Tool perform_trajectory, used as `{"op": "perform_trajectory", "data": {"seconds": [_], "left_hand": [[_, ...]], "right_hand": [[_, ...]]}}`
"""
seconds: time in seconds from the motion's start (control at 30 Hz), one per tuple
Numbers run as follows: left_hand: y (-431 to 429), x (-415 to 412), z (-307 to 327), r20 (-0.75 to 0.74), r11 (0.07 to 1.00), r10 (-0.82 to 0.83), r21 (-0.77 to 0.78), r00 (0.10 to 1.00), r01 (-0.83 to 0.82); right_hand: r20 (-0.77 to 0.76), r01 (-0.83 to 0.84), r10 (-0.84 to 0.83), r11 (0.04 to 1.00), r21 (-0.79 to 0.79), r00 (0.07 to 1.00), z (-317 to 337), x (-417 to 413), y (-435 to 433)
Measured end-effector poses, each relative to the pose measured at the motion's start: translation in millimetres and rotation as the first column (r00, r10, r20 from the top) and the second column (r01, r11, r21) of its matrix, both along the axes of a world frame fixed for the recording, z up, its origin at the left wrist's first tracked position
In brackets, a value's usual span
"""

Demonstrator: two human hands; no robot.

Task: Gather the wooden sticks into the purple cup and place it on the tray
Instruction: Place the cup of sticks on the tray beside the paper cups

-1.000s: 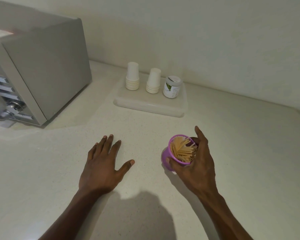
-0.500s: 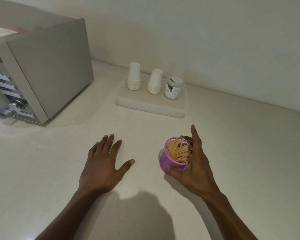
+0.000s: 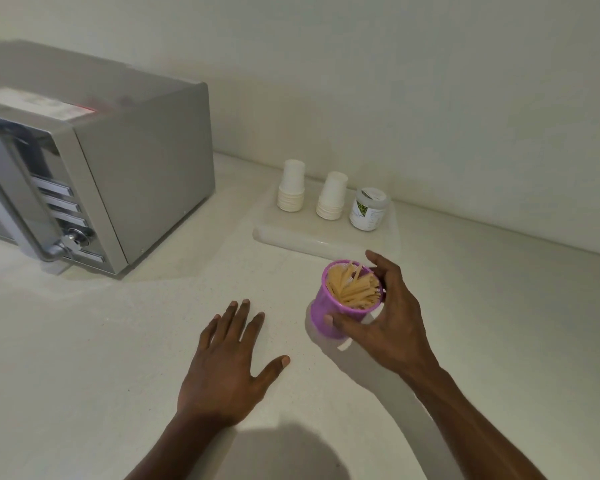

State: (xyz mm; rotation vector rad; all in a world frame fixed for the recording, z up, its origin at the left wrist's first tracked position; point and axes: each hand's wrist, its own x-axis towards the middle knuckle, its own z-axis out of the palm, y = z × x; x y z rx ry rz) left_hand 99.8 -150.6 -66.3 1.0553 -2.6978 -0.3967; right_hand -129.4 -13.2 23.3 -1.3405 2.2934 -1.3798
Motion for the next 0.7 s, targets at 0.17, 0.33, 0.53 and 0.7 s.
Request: {"op": "perform_trajectory", "data": {"seconds": [0.17,0.33,0.53,0.7], "left_hand": [[1,0,2,-0.016,1.000,0.011,-0.006,1.000,-0.011],[1,0,-1,-0.016,1.000,0.021,-0.008,1.000,-0.021],[-2,-2,-2,-0.037,1.000,0.021,0.010,0.999,-0.021],[-3,-2,-1,-0.042,0.998,-0.041,-0.048,0.998,0.039]], "right_hand": [[-0.042,0.007,-0.011,0.996,-0.087,0.999,23,-18,-56],[-0.092,0.069,-0.085,0.984,-0.165,0.992,43,-38,-114],[-0.068,0.112,-0.124,0.981,-0.157,0.990,57,-64,-176],[-0.057,0.124,-0.130,0.987,-0.100,0.990,48,-80,-214]]}}
